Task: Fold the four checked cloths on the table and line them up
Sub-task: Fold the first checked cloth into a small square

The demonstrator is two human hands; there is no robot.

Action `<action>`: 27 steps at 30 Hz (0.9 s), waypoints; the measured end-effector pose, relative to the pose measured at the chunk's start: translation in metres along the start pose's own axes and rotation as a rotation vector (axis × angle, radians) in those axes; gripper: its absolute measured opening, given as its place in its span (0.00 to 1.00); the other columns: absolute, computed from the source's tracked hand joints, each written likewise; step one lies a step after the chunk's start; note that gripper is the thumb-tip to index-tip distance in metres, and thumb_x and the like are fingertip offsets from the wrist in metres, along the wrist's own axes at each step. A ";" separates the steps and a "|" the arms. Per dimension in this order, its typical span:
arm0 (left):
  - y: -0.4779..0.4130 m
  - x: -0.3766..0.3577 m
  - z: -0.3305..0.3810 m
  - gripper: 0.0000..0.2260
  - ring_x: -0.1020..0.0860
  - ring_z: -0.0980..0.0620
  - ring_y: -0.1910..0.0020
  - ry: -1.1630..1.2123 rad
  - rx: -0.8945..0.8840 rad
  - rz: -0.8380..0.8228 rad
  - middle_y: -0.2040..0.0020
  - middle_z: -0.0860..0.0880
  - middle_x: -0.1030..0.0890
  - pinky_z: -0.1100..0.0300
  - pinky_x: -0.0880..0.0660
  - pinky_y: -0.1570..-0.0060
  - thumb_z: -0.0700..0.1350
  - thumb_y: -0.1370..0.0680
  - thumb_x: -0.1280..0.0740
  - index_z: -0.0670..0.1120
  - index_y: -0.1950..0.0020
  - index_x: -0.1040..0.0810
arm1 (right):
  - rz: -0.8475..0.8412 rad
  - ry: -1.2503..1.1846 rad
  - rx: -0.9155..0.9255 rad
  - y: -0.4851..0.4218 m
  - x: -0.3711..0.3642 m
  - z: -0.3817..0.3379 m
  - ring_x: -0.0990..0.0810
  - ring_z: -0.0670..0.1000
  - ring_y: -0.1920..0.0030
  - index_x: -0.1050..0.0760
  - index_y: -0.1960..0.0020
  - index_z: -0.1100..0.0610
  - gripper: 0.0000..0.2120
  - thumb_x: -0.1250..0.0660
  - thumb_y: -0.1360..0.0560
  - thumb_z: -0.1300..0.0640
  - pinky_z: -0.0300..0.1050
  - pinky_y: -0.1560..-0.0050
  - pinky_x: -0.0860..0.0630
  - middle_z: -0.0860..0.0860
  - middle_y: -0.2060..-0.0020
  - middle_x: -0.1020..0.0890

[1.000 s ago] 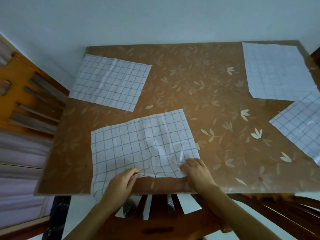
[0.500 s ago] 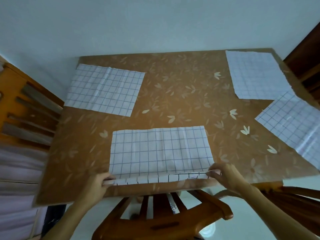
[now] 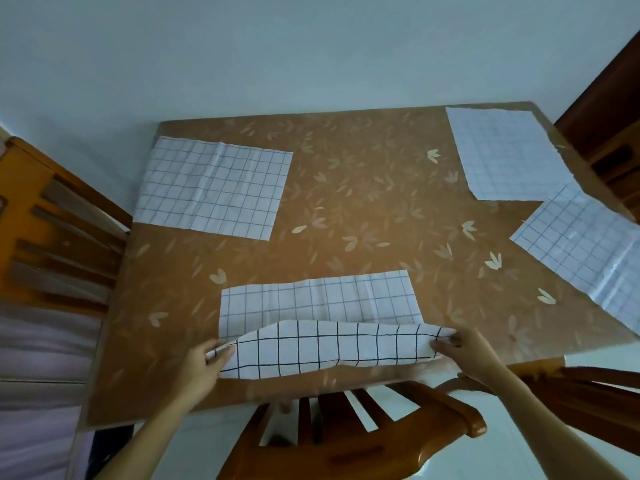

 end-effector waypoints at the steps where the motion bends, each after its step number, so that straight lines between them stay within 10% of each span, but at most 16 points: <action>1: -0.004 0.000 0.002 0.12 0.20 0.42 0.48 -0.007 0.002 0.015 0.50 0.48 0.20 0.57 0.26 0.57 0.46 0.21 0.31 0.41 0.40 0.22 | 0.013 -0.024 -0.018 -0.009 0.000 0.000 0.25 0.44 0.73 0.22 0.61 0.55 0.10 0.29 0.24 0.52 0.40 0.69 0.28 0.48 0.72 0.23; 3: -0.014 0.001 0.001 0.07 0.19 0.41 0.54 -0.042 0.022 0.059 0.59 0.47 0.18 0.57 0.27 0.61 0.45 0.21 0.31 0.42 0.48 0.19 | 0.023 -0.051 -0.037 -0.029 0.000 -0.005 0.19 0.52 0.65 0.20 0.57 0.56 0.10 0.30 0.24 0.50 0.50 0.60 0.22 0.54 0.65 0.17; 9: -0.050 0.008 0.008 0.09 0.23 0.48 0.66 -0.166 0.087 0.230 0.67 0.49 0.21 0.58 0.29 0.65 0.49 0.21 0.31 0.46 0.59 0.21 | 0.073 -0.071 -0.046 -0.077 0.005 -0.032 0.32 0.50 0.73 0.33 0.69 0.56 0.20 0.30 0.23 0.51 0.44 0.70 0.39 0.50 0.75 0.31; 17: -0.081 -0.005 0.028 0.14 0.27 0.53 0.70 -0.300 0.113 0.323 0.70 0.52 0.25 0.61 0.38 0.71 0.51 0.21 0.31 0.49 0.65 0.26 | 0.136 -0.019 -0.086 -0.117 0.003 -0.037 0.27 0.52 0.70 0.31 0.67 0.55 0.17 0.31 0.23 0.52 0.45 0.70 0.34 0.45 0.74 0.30; 27: -0.095 -0.002 0.000 0.14 0.23 0.49 0.67 -0.348 0.154 0.340 0.67 0.49 0.22 0.50 0.21 0.64 0.56 0.22 0.32 0.49 0.62 0.24 | 0.196 0.020 -0.044 -0.149 -0.005 -0.060 0.21 0.57 0.63 0.23 0.59 0.53 0.12 0.34 0.22 0.45 0.47 0.64 0.27 0.49 0.67 0.22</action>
Point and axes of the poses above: each hand's wrist, its own y-axis away from the middle knuckle, its own x-axis out of the back of the hand, z = x × y, the point moved 10 cm from there along -y, towards the middle knuckle
